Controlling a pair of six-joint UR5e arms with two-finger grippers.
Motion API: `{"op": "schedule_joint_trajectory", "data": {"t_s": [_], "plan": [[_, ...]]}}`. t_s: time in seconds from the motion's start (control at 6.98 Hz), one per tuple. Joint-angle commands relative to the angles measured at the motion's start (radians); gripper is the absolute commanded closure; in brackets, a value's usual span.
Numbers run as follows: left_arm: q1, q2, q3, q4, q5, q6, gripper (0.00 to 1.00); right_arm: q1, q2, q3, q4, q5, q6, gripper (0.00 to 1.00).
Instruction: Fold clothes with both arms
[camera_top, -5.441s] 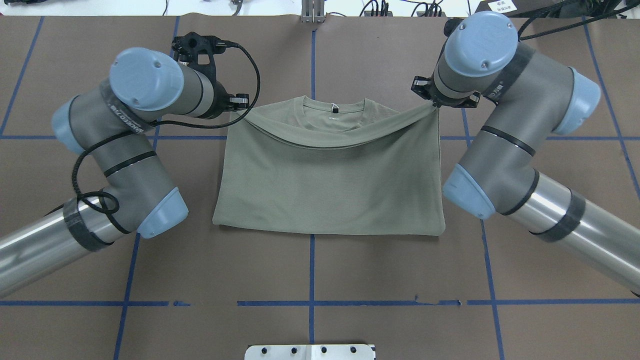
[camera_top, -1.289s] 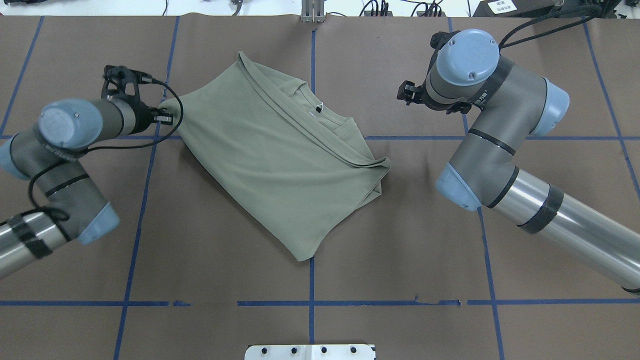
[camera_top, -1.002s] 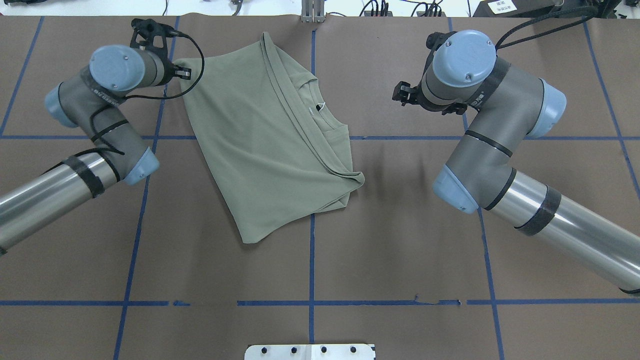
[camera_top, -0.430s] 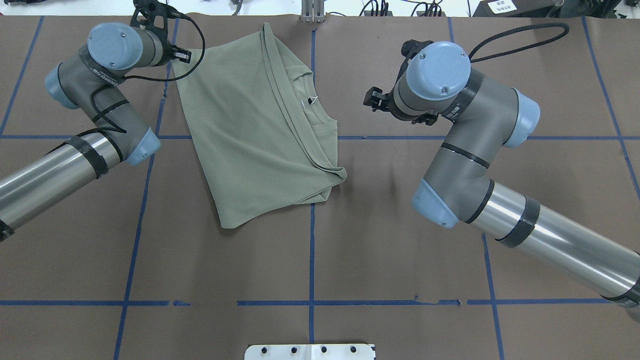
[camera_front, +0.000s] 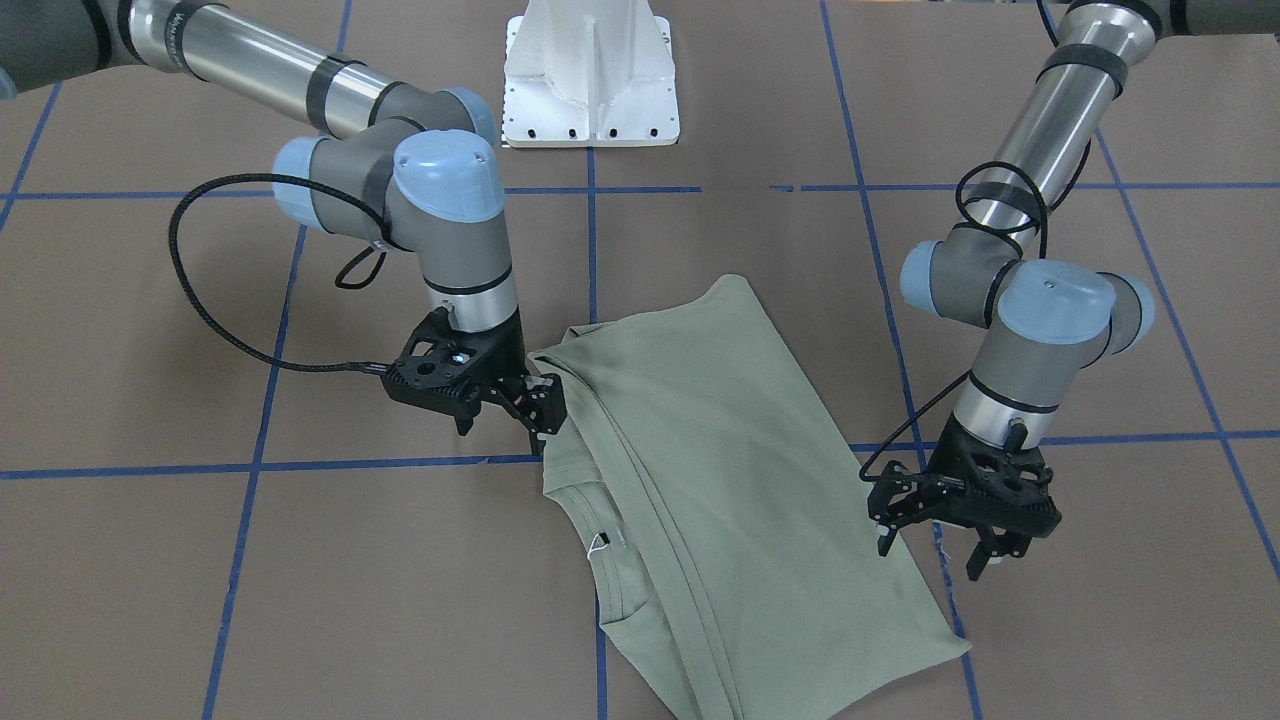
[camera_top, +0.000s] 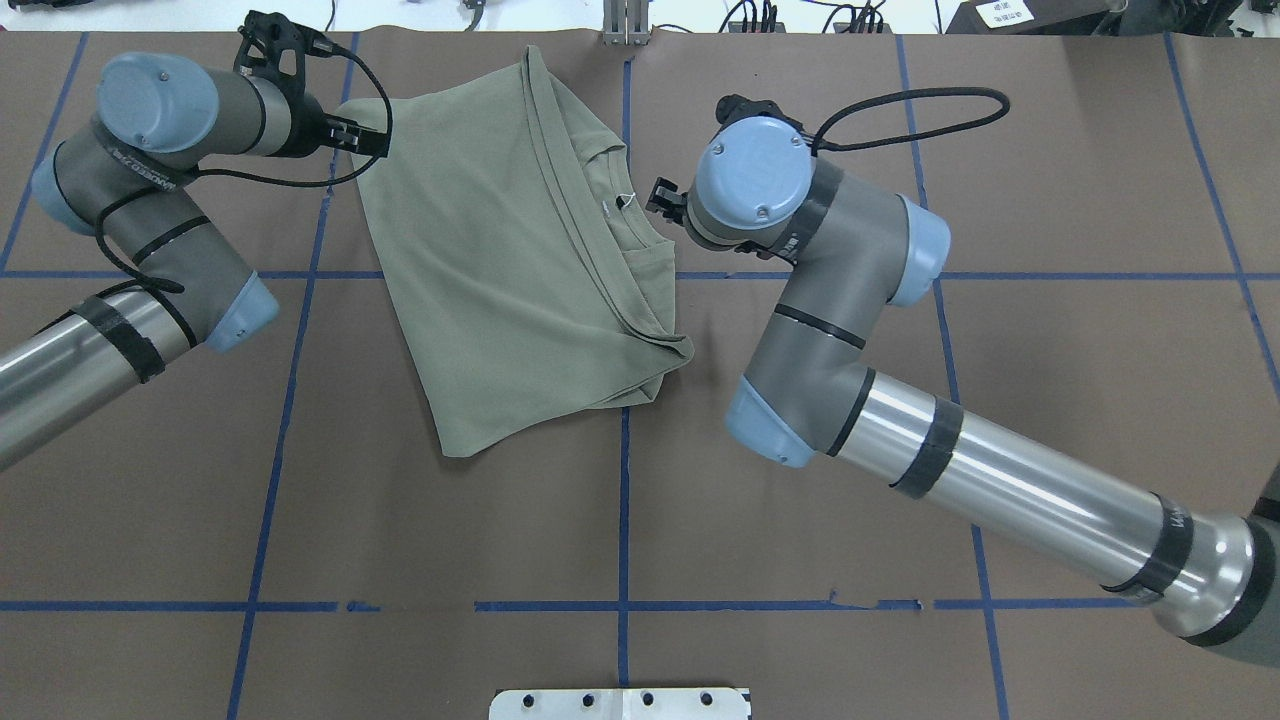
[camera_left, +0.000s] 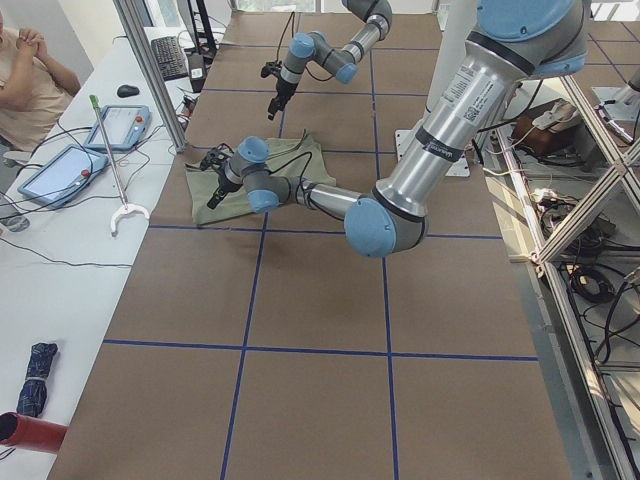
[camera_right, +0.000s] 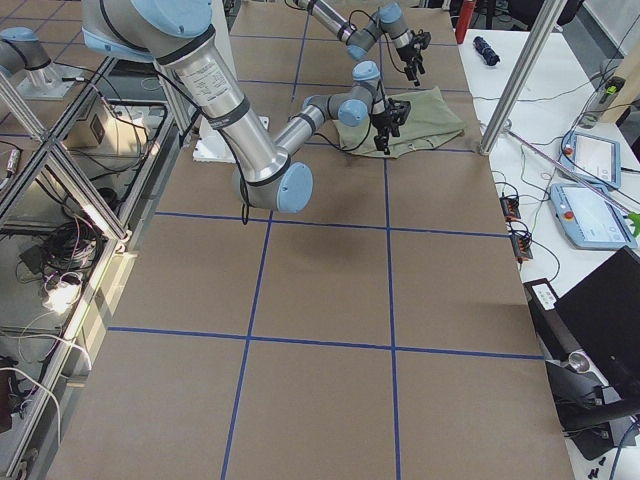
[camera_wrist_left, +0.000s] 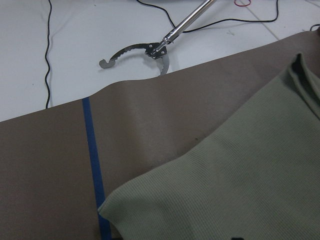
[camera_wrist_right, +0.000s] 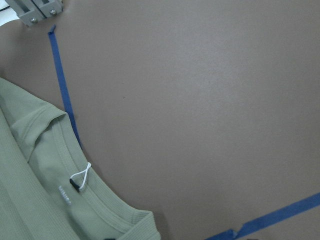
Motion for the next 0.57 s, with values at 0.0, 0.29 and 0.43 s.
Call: {"op": "schedule_joint_trajectory", "data": {"t_s": [0.0,0.29,0.43], "plan": [[0.006,0.016,-0.021,-0.005,-0.006,-0.003,0.00,-0.043,0.051,-0.112,0.044,-0.041,0.013,0.34],[0.006,0.016,-0.021,-0.005,-0.006,-0.003,0.00,-0.066,0.049,-0.148,0.043,-0.049,0.005,0.37],[0.006,0.016,-0.021,-0.005,-0.006,-0.001,0.00,-0.074,0.049,-0.148,0.042,-0.049,-0.001,0.38]]}}
